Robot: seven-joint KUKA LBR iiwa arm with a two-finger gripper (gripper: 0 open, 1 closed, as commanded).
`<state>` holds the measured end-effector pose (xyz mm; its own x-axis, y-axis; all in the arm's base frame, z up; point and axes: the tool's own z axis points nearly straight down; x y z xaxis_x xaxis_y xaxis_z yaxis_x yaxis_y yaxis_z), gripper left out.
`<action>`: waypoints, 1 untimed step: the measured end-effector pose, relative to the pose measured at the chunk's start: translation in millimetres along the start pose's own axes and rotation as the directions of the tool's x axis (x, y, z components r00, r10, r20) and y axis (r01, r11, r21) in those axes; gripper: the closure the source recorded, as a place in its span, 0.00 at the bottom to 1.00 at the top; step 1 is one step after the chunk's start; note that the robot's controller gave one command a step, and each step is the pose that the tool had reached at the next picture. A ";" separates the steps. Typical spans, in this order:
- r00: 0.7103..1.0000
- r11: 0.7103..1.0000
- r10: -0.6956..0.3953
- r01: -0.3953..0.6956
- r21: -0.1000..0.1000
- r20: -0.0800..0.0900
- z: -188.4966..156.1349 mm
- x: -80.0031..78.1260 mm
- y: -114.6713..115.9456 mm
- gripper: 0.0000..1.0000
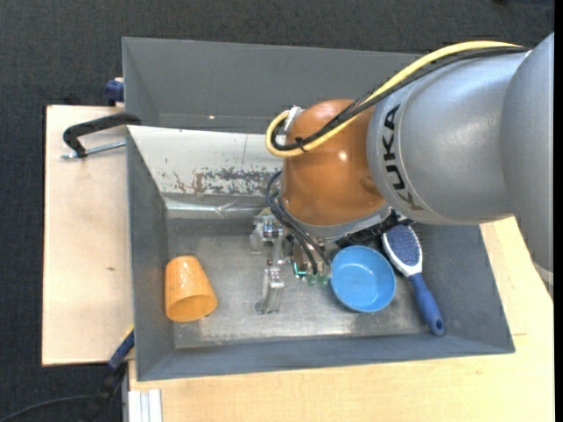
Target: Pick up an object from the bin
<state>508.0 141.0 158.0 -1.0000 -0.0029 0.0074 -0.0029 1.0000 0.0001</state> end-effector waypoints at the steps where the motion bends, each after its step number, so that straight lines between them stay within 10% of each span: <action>1: 0.980 0.980 -0.198 0.198 0.004 0.002 65.8 9.2 63.6 0.00</action>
Offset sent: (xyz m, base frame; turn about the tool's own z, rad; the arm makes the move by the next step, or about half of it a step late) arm -0.0091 0.0632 -0.0644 -0.1978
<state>498.1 204.6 92.3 -0.9796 -0.2010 0.0048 -0.2010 0.9796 -0.0020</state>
